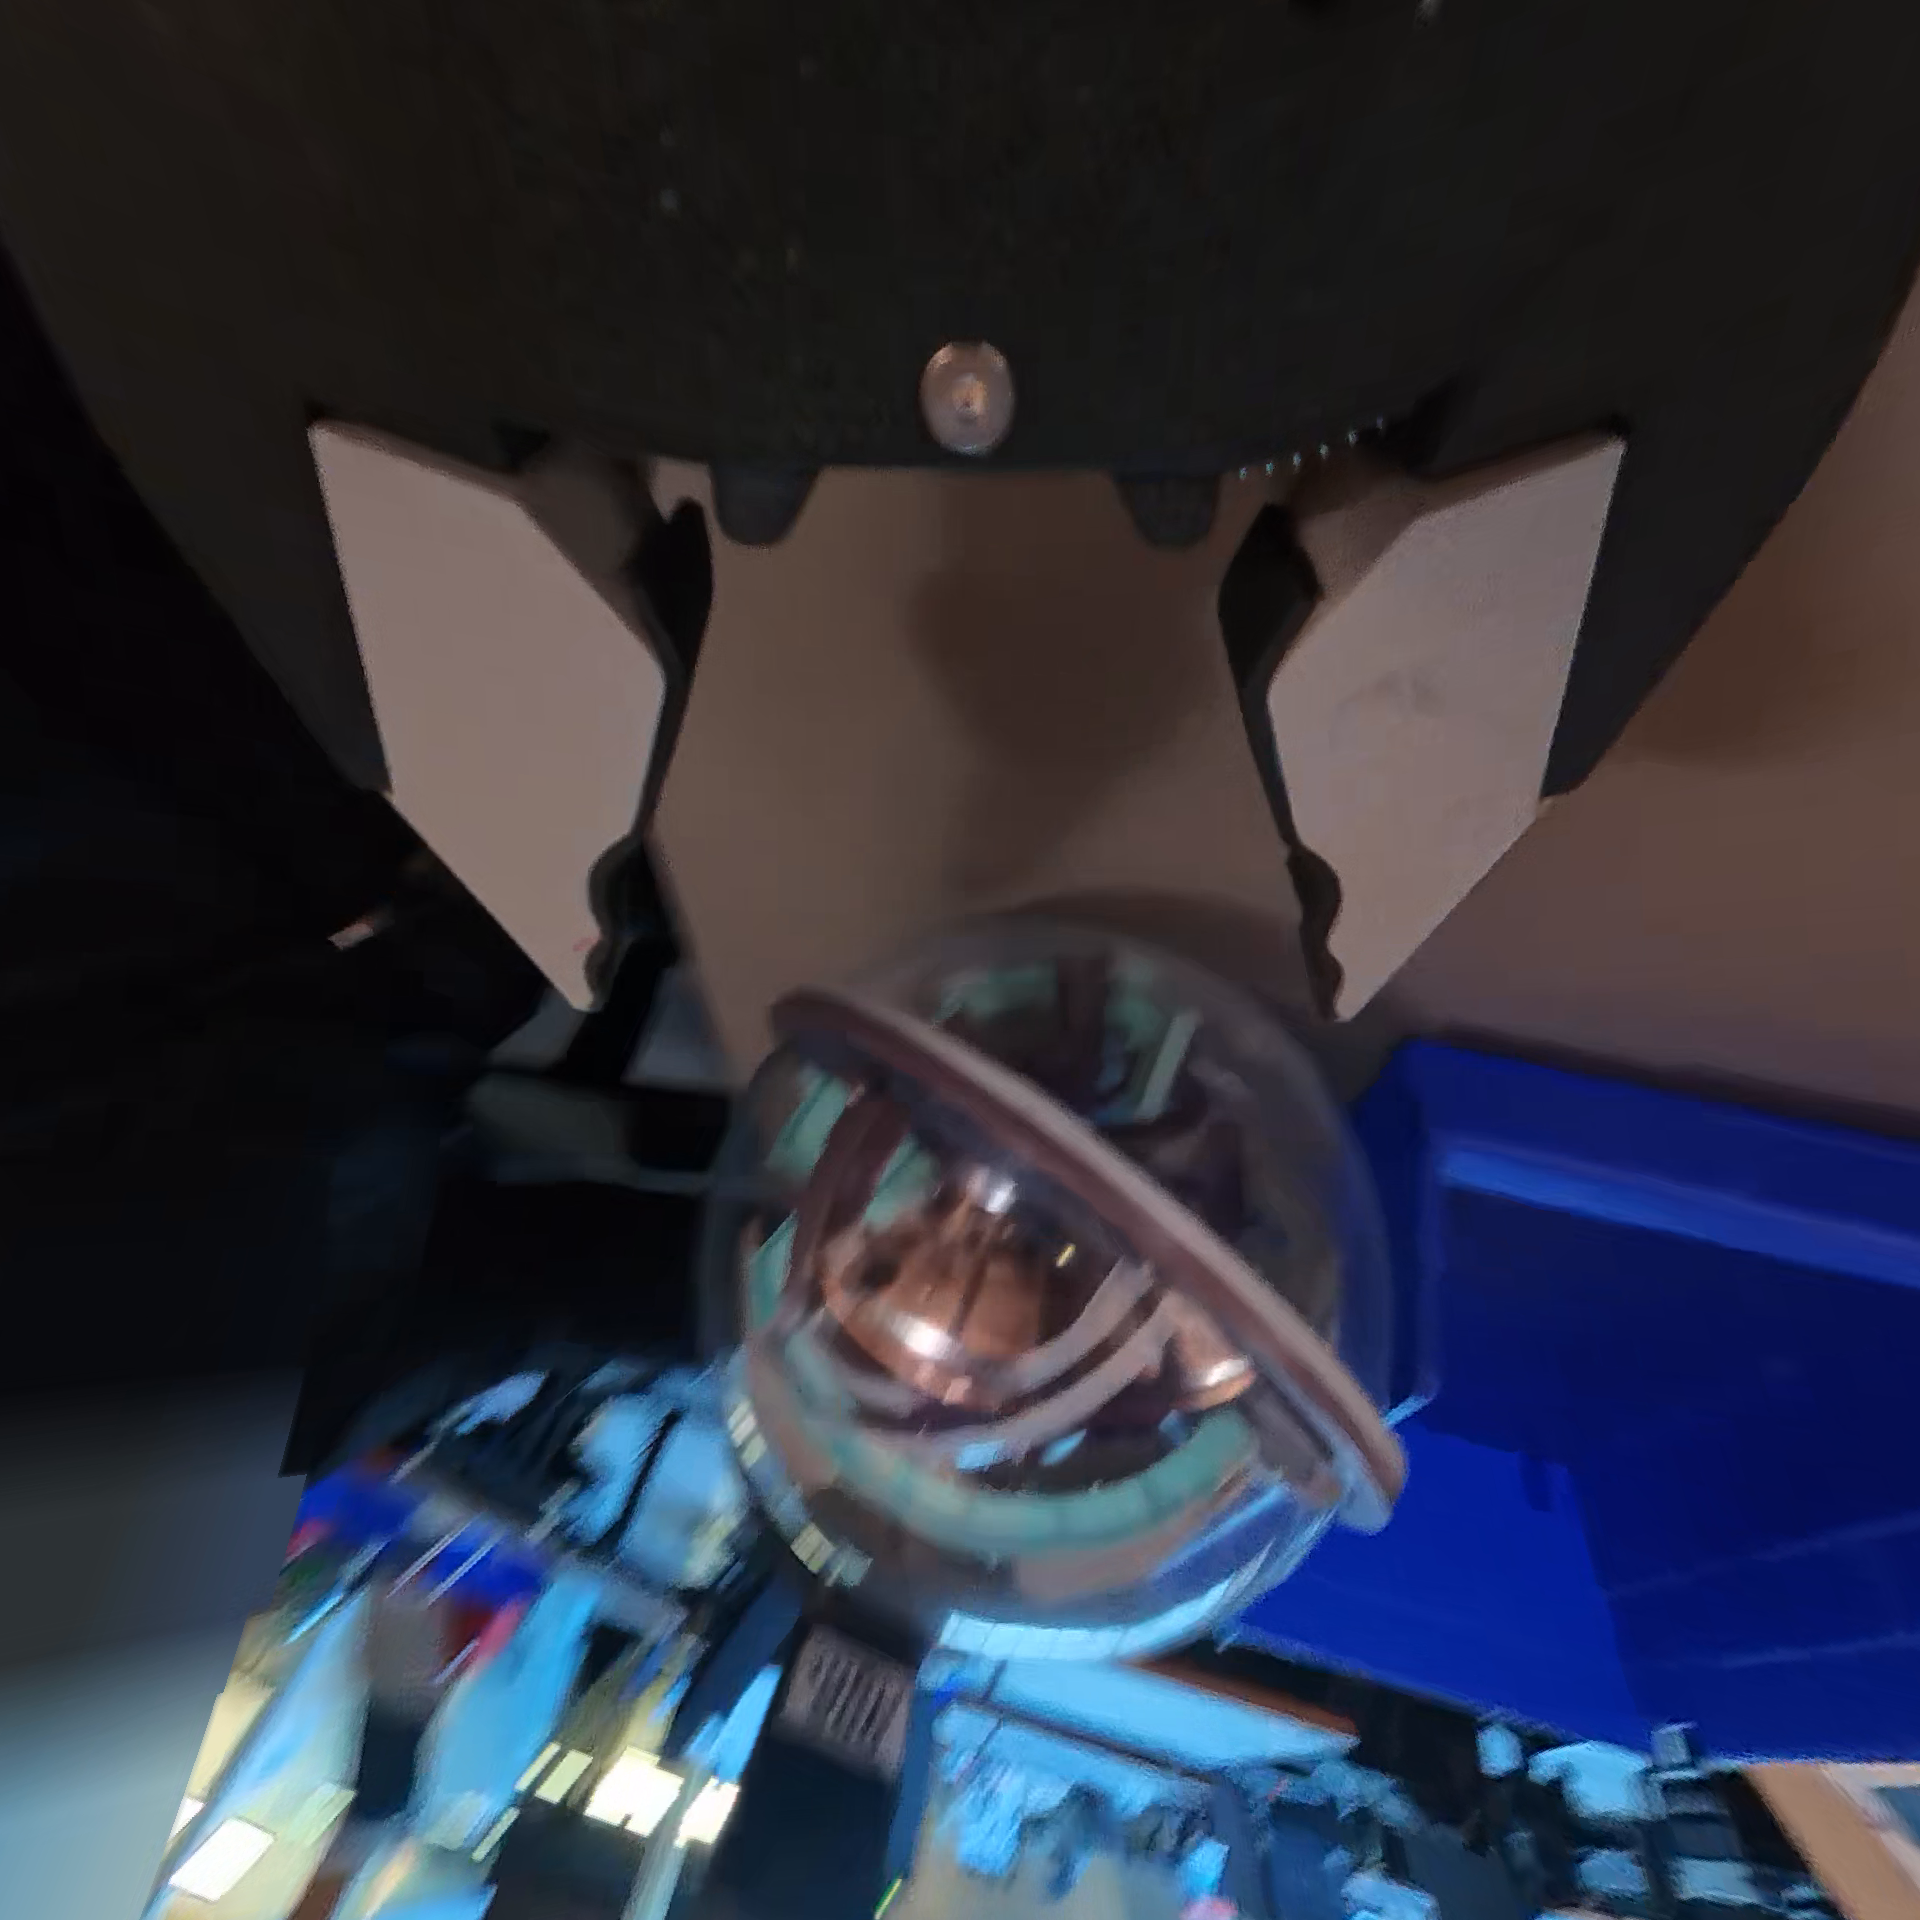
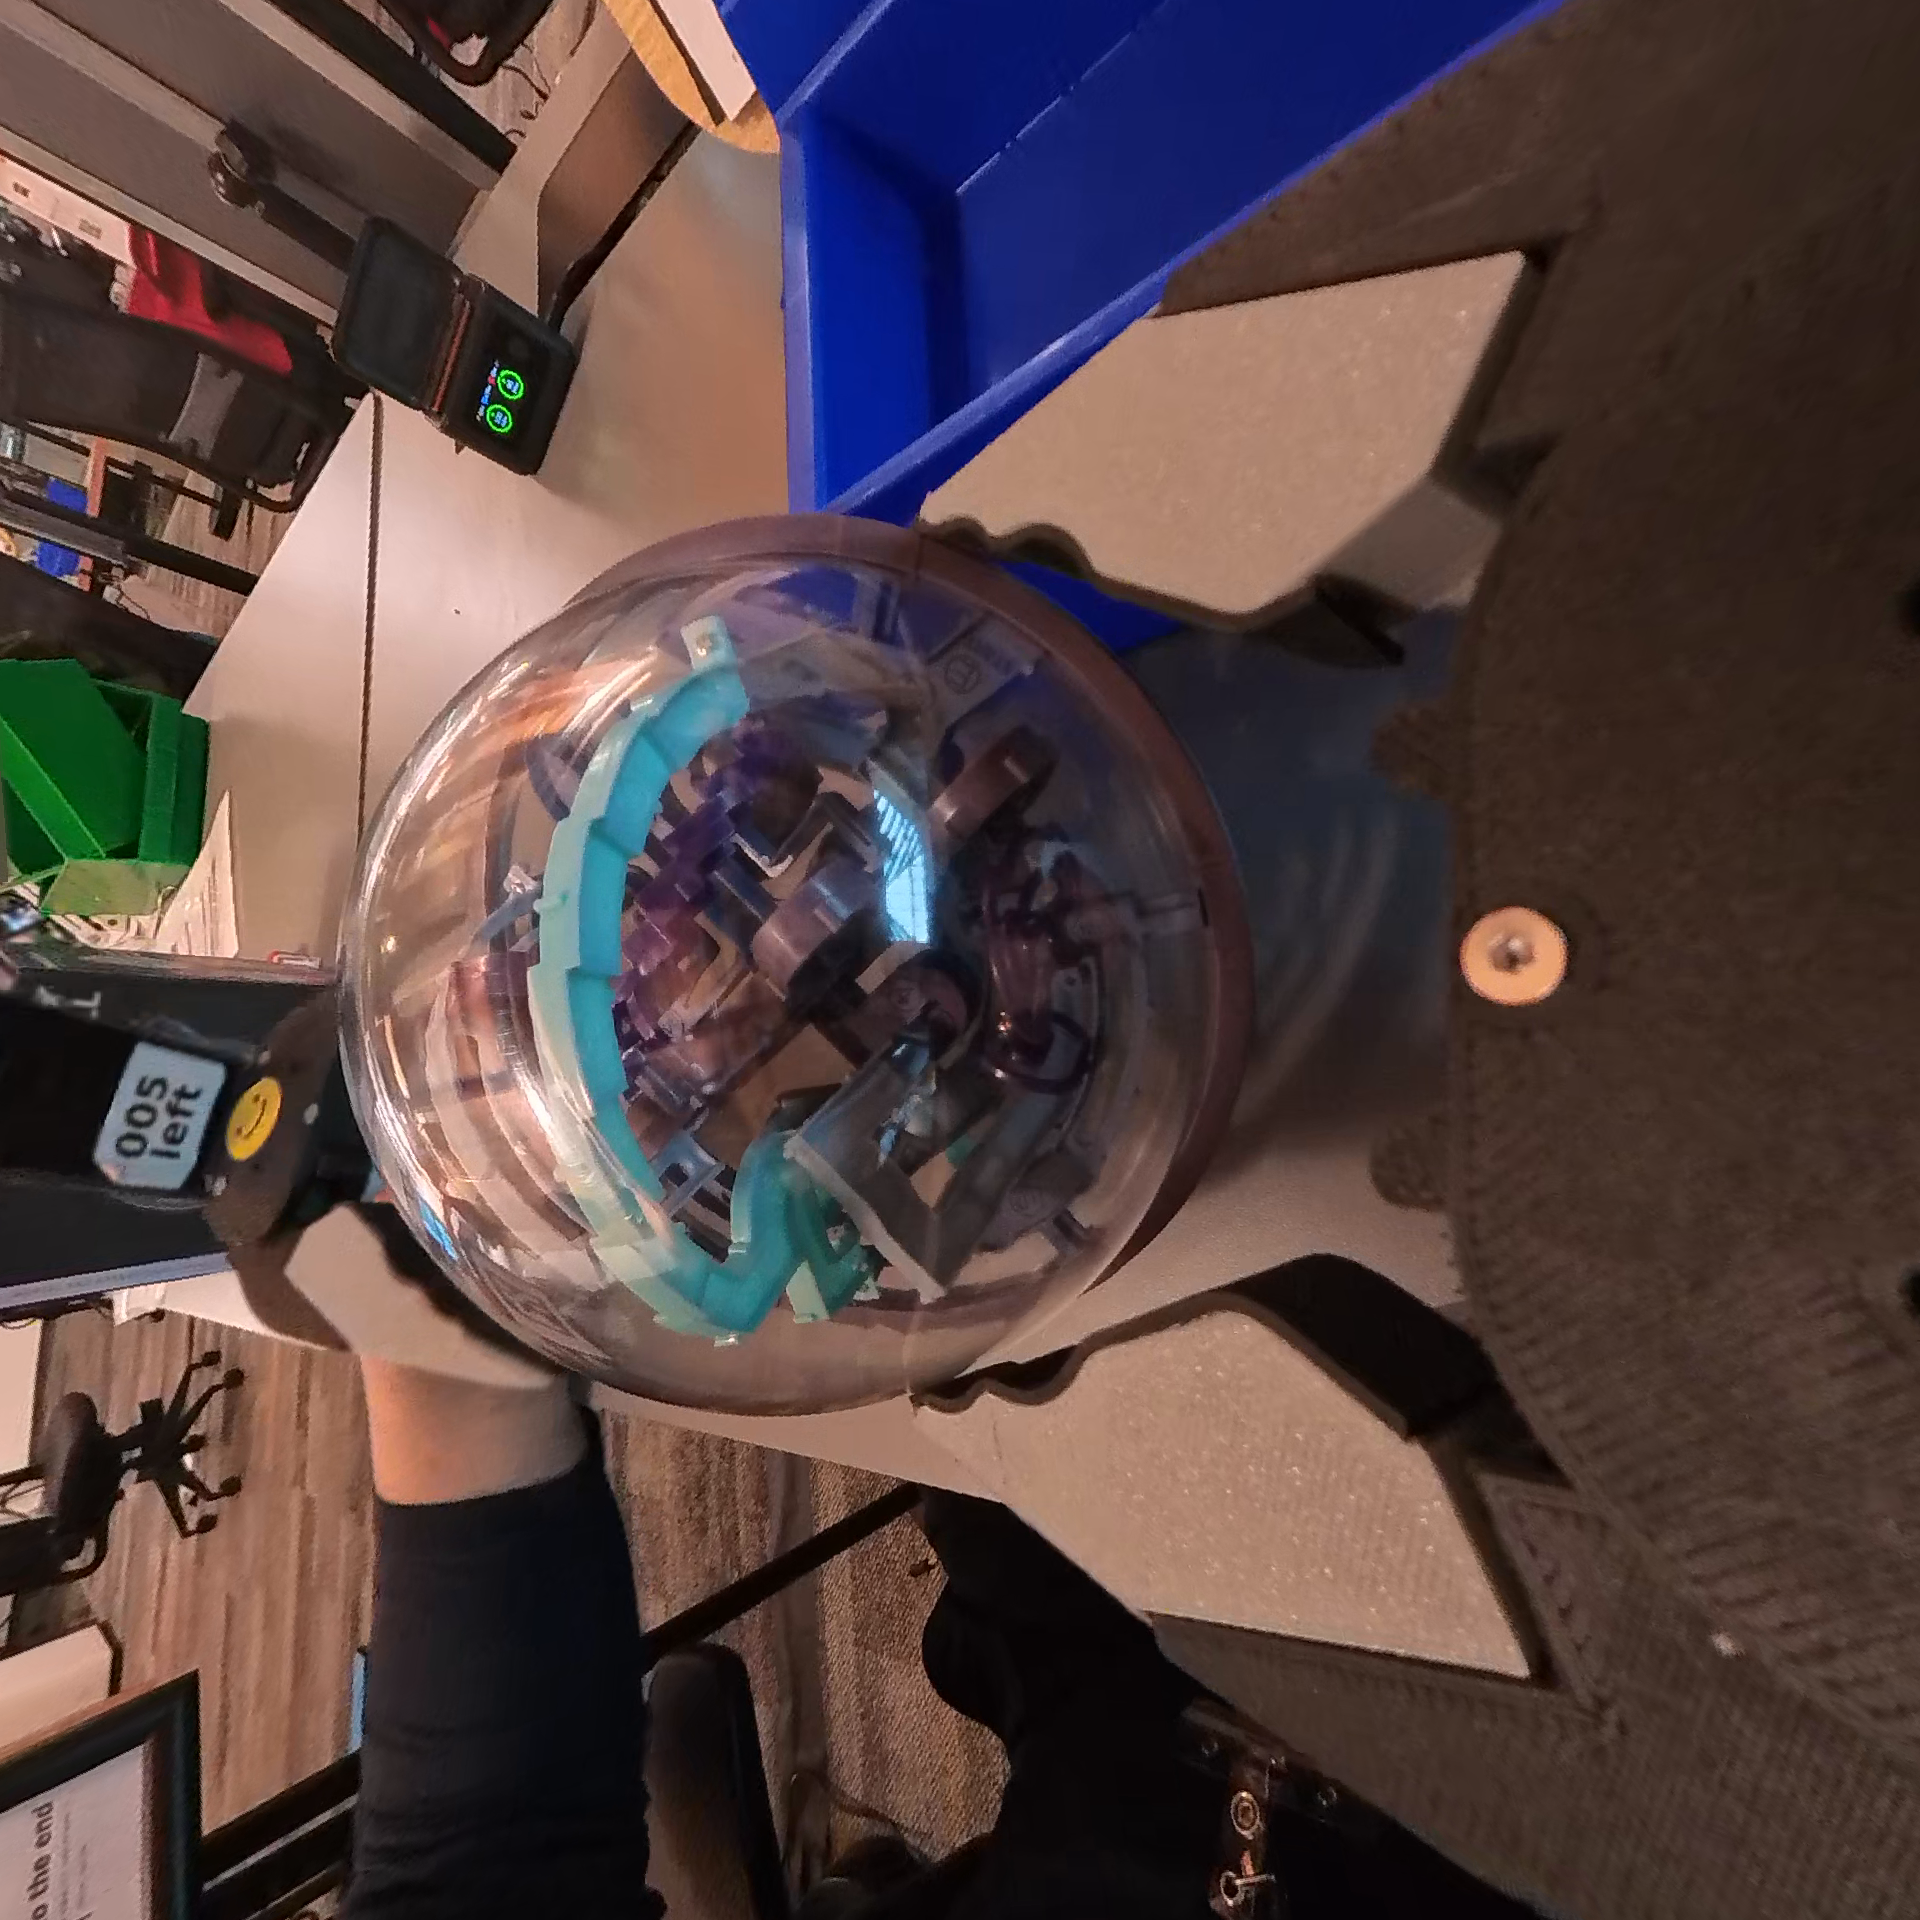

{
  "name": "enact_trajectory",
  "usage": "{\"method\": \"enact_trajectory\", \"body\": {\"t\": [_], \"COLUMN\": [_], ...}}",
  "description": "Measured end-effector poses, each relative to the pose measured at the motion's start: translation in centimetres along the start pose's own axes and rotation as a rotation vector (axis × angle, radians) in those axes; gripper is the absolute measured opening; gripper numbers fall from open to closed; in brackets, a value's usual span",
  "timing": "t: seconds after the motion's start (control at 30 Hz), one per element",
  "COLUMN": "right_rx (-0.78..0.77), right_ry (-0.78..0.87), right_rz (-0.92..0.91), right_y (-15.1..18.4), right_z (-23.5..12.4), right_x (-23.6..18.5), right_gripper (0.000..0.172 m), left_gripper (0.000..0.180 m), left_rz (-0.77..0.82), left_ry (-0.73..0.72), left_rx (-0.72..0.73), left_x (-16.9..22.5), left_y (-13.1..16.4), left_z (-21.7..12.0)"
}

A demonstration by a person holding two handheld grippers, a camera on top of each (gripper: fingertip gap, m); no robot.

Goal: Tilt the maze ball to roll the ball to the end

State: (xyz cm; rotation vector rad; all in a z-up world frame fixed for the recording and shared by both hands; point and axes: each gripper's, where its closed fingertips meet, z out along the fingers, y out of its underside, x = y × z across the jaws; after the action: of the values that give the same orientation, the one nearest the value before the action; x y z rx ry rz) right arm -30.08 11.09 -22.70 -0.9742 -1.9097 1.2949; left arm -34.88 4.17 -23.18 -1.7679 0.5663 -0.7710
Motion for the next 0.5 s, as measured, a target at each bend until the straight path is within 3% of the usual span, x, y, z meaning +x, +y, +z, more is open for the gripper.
{"method": "enact_trajectory", "body": {"t": [0.17, 0.33, 0.5], "right_rx": [0.007, -0.003, -0.007], "right_ry": [-0.039, -0.058, -0.065], "right_rz": [0.039, 0.063, 0.076], "right_y": [0.0, 0.3, 0.3], "right_z": [0.2, 0.5, 0.8], "right_x": [-0.3, -0.5, -0.7], "right_gripper": [0.147, 0.147, 0.147], "left_gripper": [0.119, 0.119, 0.126], "left_rz": [0.115, 0.172, 0.24], "left_ry": [-0.133, -0.15, -0.197], "left_rx": [-0.137, -0.227, -0.219], "left_x": [-1.6, -1.7, -1.7], "left_y": [1.5, 2.6, 2.2], "left_z": [0.1, 2.0, 3.2]}}
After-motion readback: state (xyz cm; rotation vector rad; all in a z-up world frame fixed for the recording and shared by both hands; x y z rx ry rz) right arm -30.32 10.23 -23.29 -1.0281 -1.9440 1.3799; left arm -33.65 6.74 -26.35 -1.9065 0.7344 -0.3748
